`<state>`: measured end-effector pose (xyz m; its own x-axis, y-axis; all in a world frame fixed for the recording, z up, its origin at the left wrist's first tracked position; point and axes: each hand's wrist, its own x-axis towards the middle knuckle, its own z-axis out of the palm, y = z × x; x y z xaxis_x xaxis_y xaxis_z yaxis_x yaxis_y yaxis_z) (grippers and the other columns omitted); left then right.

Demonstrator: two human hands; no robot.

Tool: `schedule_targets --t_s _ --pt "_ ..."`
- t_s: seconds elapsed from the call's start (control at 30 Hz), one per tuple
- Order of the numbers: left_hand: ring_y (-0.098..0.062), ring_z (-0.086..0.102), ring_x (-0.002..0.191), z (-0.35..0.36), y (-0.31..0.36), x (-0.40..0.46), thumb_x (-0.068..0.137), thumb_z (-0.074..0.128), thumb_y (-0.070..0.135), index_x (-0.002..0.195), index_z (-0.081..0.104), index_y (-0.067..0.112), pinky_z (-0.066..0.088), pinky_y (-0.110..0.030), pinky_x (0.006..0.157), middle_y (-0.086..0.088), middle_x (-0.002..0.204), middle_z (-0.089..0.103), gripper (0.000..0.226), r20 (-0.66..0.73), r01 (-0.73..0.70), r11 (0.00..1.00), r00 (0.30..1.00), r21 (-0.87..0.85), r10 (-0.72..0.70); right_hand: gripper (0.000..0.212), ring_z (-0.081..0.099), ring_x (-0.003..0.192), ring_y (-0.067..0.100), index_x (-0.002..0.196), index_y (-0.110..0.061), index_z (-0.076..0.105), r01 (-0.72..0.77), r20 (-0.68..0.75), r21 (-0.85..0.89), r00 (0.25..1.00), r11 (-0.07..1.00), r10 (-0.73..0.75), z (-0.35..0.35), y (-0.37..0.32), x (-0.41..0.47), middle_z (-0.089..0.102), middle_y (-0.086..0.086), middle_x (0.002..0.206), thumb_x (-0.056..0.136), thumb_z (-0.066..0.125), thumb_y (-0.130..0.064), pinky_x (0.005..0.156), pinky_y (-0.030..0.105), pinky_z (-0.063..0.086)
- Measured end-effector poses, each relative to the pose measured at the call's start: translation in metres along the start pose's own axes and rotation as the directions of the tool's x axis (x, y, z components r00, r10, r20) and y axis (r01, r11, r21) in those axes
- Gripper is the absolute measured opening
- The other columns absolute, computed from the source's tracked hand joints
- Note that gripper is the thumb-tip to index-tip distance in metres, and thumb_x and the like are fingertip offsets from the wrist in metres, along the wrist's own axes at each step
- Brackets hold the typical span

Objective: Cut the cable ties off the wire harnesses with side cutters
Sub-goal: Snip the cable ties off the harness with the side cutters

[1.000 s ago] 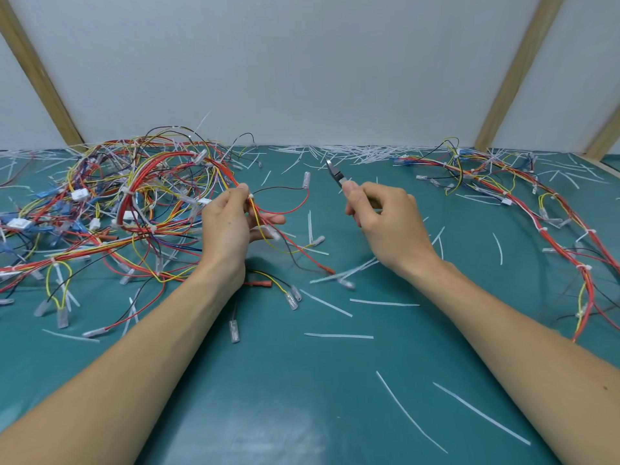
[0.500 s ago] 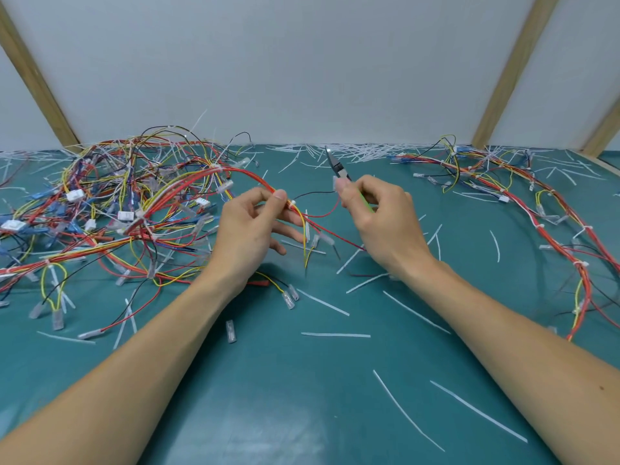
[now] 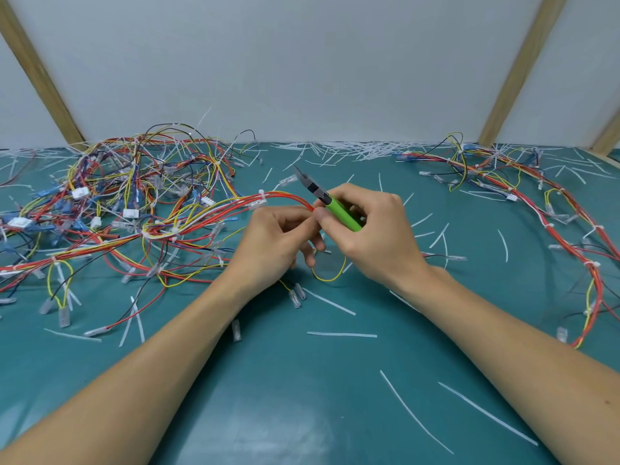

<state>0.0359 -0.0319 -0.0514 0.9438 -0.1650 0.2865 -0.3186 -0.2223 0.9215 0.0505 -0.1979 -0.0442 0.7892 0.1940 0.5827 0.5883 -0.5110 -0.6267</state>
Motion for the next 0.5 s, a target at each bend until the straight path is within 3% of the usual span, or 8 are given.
schedule_targets --t_s 0.07,0.17,0.3,0.4,0.5 --pt "-0.017 0.055 0.042 0.003 0.0 -0.001 0.097 0.057 0.016 0.065 0.067 0.024 0.038 -0.019 0.044 -0.001 0.06 0.066 0.035 0.026 -0.032 0.998 0.999 0.053 0.031 0.013 0.051 0.061 0.014 0.09 -0.023 0.072 0.024 0.002 -0.025 1.0 0.999 -0.024 0.001 -0.003 -0.001 0.058 -0.012 0.064 0.088 0.068 -0.034 0.062 0.034 0.045" --pt "-0.018 0.047 0.041 0.005 0.0 -0.004 0.078 0.052 0.037 0.058 0.062 0.025 0.035 -0.027 0.046 -0.004 0.059 0.066 0.025 0.051 -0.023 0.988 0.999 0.15 0.015 0.01 0.053 0.065 0.016 0.088 -0.023 0.071 0.053 0.008 -0.058 0.999 0.997 -0.052 0.002 -0.006 -0.003 0.058 -0.013 0.068 0.087 0.068 -0.033 0.064 0.04 0.051" --pt "-0.013 0.039 0.045 0.005 -0.002 -0.002 0.087 0.056 0.039 0.069 0.068 0.029 0.03 -0.027 0.046 0.001 0.059 0.067 0.023 0.05 -0.055 0.982 0.998 0.182 0.047 0.01 0.048 0.058 0.013 0.081 -0.023 0.064 0.012 -0.065 -0.008 0.998 1.0 -0.013 0.003 -0.003 -0.002 0.052 -0.012 0.059 0.089 0.069 -0.027 0.058 0.035 0.043" --pt "-0.015 0.037 0.042 0.001 -0.003 0.003 0.096 0.062 0.026 0.089 0.072 0.017 0.031 -0.022 0.044 -0.001 0.061 0.069 0.015 -0.108 0.012 0.999 0.994 0.043 -0.007 0.015 0.046 0.054 0.012 0.078 -0.021 0.059 -0.118 -0.187 0.096 0.973 0.988 0.134 0.001 0.008 0.005 0.049 -0.011 0.056 0.09 0.066 -0.024 0.055 0.032 0.038" --pt "-0.014 0.038 0.037 -0.009 -0.001 0.008 0.098 0.059 0.015 0.087 0.071 0.011 0.032 -0.019 0.041 0.0 0.057 0.067 0.017 -0.32 0.008 0.999 0.947 -0.049 -0.023 0.02 0.044 0.049 0.007 0.073 -0.017 0.057 -0.308 -0.337 0.288 0.854 0.907 0.397 -0.008 0.028 0.019 0.045 -0.013 0.051 0.093 0.064 -0.019 0.054 0.026 0.041"
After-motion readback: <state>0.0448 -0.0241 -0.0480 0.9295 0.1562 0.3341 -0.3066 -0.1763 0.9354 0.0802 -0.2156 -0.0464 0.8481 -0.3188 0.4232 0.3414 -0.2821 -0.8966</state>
